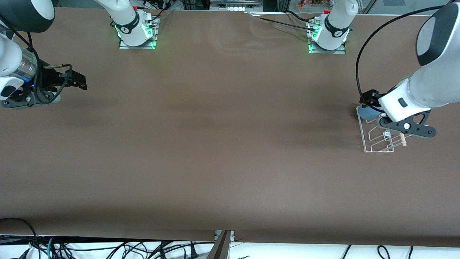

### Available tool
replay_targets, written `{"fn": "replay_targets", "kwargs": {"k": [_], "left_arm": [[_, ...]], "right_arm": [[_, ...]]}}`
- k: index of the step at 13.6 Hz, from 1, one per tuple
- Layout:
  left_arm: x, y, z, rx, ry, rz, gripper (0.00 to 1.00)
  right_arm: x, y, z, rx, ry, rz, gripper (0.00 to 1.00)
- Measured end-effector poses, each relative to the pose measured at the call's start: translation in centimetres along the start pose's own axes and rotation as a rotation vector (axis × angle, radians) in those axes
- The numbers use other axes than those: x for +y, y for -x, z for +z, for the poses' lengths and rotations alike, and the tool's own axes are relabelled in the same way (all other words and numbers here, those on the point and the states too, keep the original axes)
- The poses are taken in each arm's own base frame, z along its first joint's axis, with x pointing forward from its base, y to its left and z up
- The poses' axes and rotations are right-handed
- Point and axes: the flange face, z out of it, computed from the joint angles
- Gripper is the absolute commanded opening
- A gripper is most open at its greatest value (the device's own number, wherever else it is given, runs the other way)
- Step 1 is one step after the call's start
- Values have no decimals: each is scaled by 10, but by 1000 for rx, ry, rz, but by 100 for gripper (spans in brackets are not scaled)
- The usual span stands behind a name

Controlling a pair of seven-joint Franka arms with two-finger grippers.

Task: Transfer cup to left arm and place on rack

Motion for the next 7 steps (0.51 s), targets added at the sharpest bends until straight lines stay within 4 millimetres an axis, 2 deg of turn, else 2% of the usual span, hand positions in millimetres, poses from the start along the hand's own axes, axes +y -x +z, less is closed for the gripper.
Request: {"fn": "replay_targets", "kwargs": {"k": [1,3,5,7], "left_arm": [[-1,3,-6,21,27,-6,100],[-21,8,-5,54,63,-49,100],[-43,16,6,113,58,-97,100],[-47,36,19,181,47,-116,100]], "right_arm": [[0,0,0,0,0,0,99],[0,0,0,0,0,-1,99],[-1,0,0,0,0,-1,99],[-1,0,0,0,0,-1,99]]}}
